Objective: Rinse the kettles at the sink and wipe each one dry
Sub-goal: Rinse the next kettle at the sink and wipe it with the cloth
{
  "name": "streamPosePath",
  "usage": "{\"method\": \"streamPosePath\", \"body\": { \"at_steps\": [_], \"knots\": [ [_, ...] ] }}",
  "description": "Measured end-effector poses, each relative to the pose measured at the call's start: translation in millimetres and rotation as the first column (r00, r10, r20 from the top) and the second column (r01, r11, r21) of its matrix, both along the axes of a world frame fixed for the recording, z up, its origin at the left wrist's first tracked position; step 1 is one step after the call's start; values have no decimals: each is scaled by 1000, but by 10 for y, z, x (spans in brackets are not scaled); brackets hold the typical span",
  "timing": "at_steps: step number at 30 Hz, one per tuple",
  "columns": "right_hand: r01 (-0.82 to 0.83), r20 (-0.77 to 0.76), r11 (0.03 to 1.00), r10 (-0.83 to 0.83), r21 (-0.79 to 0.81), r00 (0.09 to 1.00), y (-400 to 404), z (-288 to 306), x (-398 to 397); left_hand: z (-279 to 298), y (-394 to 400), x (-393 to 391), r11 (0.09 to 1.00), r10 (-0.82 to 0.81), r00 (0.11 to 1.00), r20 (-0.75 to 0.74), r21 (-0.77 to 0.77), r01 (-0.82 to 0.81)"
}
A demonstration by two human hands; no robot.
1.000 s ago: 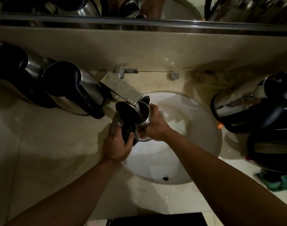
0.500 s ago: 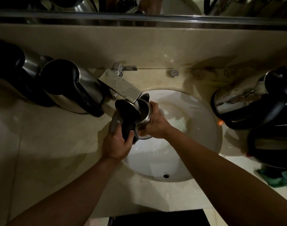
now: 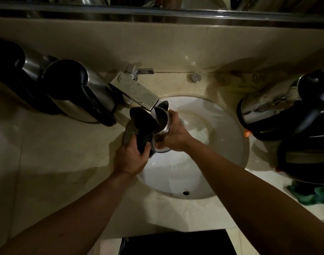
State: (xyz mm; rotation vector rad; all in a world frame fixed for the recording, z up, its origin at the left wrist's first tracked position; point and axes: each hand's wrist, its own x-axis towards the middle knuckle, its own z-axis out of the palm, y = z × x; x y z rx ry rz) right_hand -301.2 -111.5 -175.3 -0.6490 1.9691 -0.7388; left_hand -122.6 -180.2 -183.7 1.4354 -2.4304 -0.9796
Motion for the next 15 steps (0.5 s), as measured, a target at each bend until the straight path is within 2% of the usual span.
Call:
{"method": "streamPosePath", "body": {
  "at_steps": [15],
  "knots": [
    [4, 34, 1000, -3, -3, 999, -13, 76, 28, -35, 1, 0, 999, 3, 1000, -7, -41, -3]
  ]
}}
